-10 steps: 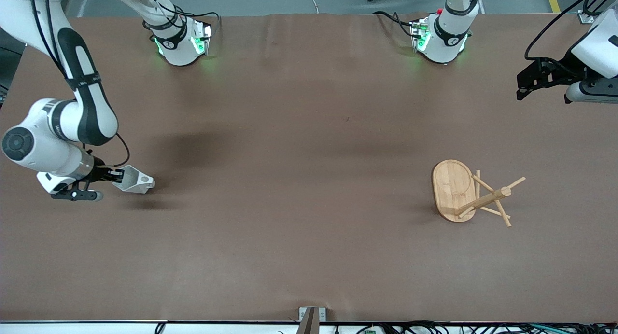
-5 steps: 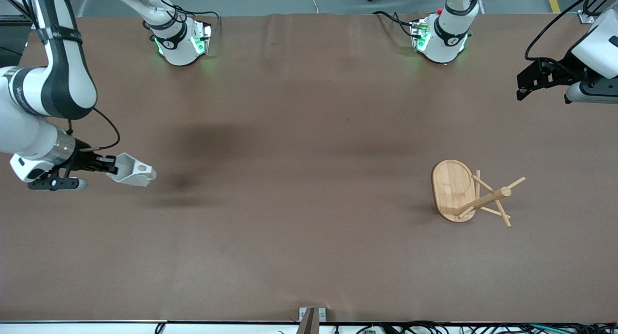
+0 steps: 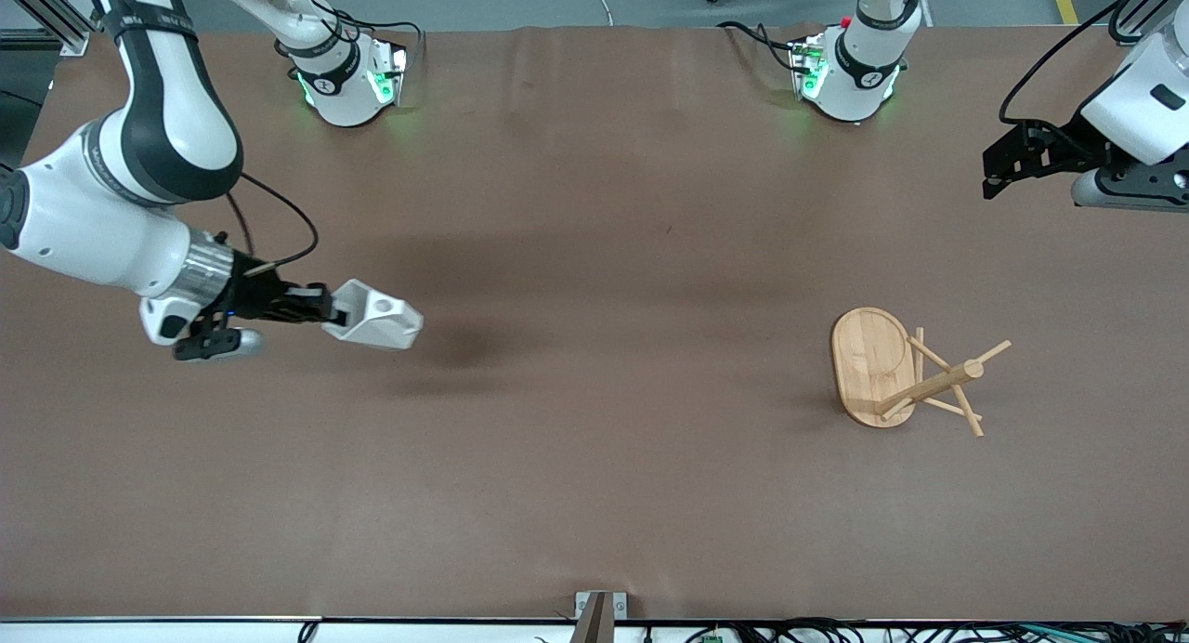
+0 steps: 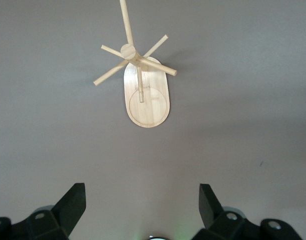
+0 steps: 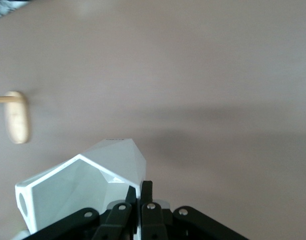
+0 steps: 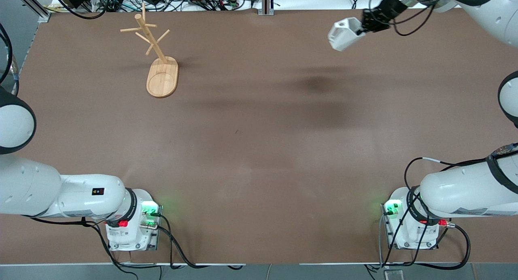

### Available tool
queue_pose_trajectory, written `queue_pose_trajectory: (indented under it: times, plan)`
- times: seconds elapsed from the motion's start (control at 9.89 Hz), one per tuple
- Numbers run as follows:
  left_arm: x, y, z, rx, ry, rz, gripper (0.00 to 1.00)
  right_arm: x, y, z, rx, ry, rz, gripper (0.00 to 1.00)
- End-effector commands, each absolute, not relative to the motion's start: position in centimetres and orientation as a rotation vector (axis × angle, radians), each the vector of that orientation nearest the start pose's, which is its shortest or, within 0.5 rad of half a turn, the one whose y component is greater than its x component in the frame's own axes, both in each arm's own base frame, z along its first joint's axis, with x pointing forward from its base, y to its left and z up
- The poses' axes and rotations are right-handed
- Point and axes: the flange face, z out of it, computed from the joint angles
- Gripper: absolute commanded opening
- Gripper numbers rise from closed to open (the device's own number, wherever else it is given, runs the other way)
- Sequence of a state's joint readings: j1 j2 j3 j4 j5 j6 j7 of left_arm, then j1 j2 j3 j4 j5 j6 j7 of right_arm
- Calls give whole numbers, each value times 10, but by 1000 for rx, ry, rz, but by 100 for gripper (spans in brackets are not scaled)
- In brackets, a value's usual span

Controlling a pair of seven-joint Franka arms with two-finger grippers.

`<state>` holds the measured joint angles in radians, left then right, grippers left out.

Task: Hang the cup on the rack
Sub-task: 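Lift the cup with the right gripper while the left gripper approaches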

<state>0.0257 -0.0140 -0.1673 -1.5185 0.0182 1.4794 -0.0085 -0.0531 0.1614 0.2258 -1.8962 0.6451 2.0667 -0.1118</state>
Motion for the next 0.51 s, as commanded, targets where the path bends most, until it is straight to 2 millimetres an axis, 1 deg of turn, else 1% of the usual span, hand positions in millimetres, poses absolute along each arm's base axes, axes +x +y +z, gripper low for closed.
queue_pose_trajectory:
  times: [0.0, 0.2, 0.3, 0.4]
  plan:
    - [543, -107, 627, -3116, 301, 116, 100, 583, 172, 447, -2356, 75, 38, 0]
    - [534, -153, 625, -3163, 487, 133, 100, 581, 218, 466, -2145, 125, 71, 0]
    - [530, -188, 623, -3146, 663, 91, 100, 583, 241, 466, -2062, 137, 106, 0]
    - [524, -223, 626, -3130, 783, 8, 100, 586, 264, 456, -2002, 143, 154, 0]
